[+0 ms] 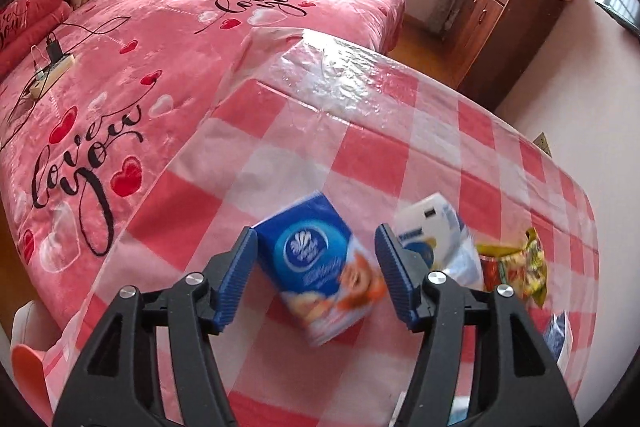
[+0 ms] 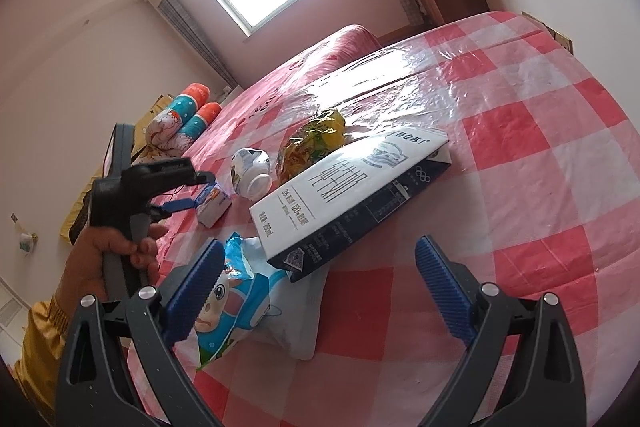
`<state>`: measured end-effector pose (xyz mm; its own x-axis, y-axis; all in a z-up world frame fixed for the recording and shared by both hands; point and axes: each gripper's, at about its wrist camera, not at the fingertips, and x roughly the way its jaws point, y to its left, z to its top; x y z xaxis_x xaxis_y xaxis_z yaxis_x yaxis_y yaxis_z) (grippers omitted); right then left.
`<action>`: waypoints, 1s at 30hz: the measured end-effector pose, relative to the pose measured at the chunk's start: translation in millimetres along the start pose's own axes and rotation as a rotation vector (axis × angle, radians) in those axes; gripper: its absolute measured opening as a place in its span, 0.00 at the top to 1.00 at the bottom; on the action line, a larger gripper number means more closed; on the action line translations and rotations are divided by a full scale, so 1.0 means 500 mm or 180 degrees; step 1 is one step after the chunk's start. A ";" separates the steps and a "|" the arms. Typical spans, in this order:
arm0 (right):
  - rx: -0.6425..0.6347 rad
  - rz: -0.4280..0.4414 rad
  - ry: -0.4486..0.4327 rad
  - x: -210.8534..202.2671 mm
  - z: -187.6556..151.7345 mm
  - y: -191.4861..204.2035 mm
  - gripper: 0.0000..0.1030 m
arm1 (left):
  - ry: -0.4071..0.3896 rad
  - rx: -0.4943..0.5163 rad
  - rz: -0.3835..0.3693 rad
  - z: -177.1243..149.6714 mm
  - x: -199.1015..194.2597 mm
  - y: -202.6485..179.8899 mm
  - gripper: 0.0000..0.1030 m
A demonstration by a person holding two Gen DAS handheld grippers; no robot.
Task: Collect trash
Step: 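Move the left tool toward the blue tissue pack, then grasp the blue Vinda tissue pack with left tool while right tool grasps white milk carton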
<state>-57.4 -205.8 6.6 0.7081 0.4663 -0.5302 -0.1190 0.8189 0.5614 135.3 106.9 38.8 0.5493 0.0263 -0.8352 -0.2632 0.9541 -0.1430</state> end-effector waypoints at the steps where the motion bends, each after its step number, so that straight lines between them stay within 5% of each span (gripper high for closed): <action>1: -0.0002 -0.0001 0.0004 0.002 0.001 0.000 0.08 | -0.0006 0.0037 0.0042 0.004 0.006 -0.007 0.39; 9: 0.0062 0.0004 0.0079 0.012 0.007 -0.010 0.08 | -0.0119 0.0477 0.0468 -0.023 0.014 -0.035 0.38; 14: 0.0202 -0.0005 0.0192 0.025 0.017 -0.029 0.08 | -0.0231 0.0548 0.0490 -0.054 -0.001 -0.038 0.38; 21: 0.0312 0.0022 0.0268 0.040 0.046 -0.019 0.08 | -0.0104 0.0314 0.0231 -0.060 0.024 -0.018 0.44; 30: 0.0191 -0.0390 0.0451 0.113 0.100 0.033 0.08 | -0.0115 0.0346 0.0065 -0.073 0.011 -0.003 0.49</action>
<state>15.6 -182.7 18.0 0.6092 0.4102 -0.6787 0.0069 0.8531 0.5217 109.5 94.9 14.9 0.5734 0.0549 -0.8175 -0.1882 0.9799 -0.0662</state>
